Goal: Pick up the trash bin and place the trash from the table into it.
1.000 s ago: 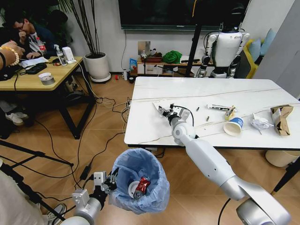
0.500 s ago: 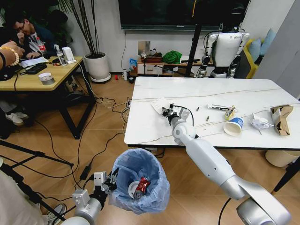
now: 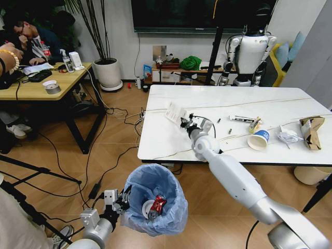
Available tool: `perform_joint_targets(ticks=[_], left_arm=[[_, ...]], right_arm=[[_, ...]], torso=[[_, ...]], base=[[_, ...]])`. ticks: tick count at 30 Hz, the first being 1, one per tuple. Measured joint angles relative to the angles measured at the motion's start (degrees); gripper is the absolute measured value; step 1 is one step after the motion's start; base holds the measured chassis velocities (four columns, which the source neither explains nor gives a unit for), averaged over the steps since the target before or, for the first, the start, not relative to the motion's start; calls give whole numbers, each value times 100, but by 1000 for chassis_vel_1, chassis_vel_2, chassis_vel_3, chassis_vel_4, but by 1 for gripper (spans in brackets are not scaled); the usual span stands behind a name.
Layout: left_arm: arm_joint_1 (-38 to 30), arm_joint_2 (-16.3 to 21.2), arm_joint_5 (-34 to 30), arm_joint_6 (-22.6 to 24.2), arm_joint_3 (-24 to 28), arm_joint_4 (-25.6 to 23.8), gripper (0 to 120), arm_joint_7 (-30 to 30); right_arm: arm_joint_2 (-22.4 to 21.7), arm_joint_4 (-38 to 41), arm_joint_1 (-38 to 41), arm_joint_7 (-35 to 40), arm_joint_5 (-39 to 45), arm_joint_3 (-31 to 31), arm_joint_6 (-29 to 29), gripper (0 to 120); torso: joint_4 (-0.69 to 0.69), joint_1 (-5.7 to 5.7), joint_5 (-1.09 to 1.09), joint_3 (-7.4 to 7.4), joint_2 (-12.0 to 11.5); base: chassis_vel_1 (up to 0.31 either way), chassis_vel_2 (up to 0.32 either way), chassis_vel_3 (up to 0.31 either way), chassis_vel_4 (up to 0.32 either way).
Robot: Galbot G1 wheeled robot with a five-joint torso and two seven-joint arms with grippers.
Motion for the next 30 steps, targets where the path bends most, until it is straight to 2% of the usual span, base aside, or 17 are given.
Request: perform_joint_targets(ticks=[4,7,13,21,25,30], left_arm=[[-19,44,-35,-5,-6,-1,0,-1],[-38,45,-59,-5,-8,-7,0,-3],[-23,87,-110,-5,-42,-47,0,-8],[2,85,-157,4,-136,-124,0,-25],[28,86,-165,8,-177,-155,0,-26],[45,77,-175,14,-235,-180,0,-32]], right_arm=[[-930,859,-147,-302,303,76,197,0],[-1192,1264,-222,-513,400,127,269,0],[-1916,2620,-589,-1425,260,301,443,0],[-2496,3519,-744,-2578,-364,187,765,0],[-2617,3712,-774,-2818,-682,109,783,0],[-2873,3674,-1004,-3317,-1515,52,931,0]], torso=[[-8,0,-1,0,0],[-6,0,0,0,0],[-2,0,-2,-1,0],[-2,0,-1,-1,0],[-1,-1,-1,-1,0],[-1,0,-1,-1,0]], base=[[0,0,0,0],[0,0,0,0],[0,0,0,0],[0,0,0,0],[0,0,0,0],[0,0,0,0]])
